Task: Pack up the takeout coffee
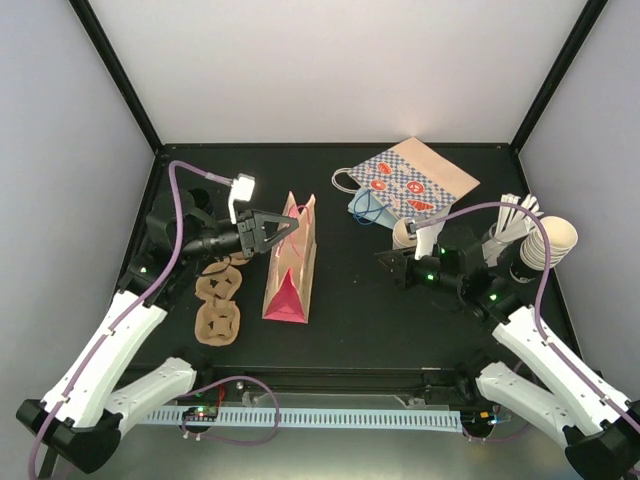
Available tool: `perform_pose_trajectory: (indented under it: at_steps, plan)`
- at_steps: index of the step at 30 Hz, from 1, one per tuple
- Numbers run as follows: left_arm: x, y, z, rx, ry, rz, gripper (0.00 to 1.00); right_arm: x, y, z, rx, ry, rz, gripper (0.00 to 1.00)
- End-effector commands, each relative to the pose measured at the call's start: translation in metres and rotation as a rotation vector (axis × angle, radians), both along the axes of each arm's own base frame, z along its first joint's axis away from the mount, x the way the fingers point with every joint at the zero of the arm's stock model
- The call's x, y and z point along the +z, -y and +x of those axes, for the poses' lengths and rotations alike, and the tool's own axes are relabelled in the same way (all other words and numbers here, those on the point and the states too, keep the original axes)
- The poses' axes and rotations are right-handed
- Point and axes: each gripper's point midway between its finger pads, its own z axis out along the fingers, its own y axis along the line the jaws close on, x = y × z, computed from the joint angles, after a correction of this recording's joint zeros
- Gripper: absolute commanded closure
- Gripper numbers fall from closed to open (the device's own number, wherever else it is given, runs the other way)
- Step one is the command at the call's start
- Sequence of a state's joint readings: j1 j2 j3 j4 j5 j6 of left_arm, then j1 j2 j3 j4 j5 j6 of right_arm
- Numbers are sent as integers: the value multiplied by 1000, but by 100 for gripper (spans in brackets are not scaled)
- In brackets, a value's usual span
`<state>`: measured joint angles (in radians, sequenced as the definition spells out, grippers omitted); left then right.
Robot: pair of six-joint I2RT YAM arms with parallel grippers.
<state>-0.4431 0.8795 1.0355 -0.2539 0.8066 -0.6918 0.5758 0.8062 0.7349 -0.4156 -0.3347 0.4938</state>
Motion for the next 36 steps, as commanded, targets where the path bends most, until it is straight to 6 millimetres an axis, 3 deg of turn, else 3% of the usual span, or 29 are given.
perform_pose_trajectory:
  at_steps: [1, 6, 13, 25, 30, 36]
  plan:
    - [17, 2, -1, 1, 51, -20, 94, 8, -2, 1, 19, 21, 3, 68]
    - [5, 5, 6, 11, 3, -5, 95, 7, -4, 2, 28, 19, -1, 68]
    - [6, 9, 4, -8, 0, -15, 93, 8, -6, 2, 38, 21, 0, 68]
    - [-4, 2, 3, 21, 27, 82, 59, 17, -12, 1, 79, 40, 1, 62]
    - [-11, -1, -2, 18, 25, 125, 40, 23, -17, 1, 107, 50, 15, 60]
    - [-16, -7, -5, 33, 35, 179, 29, 28, -28, -3, 151, 59, 24, 57]
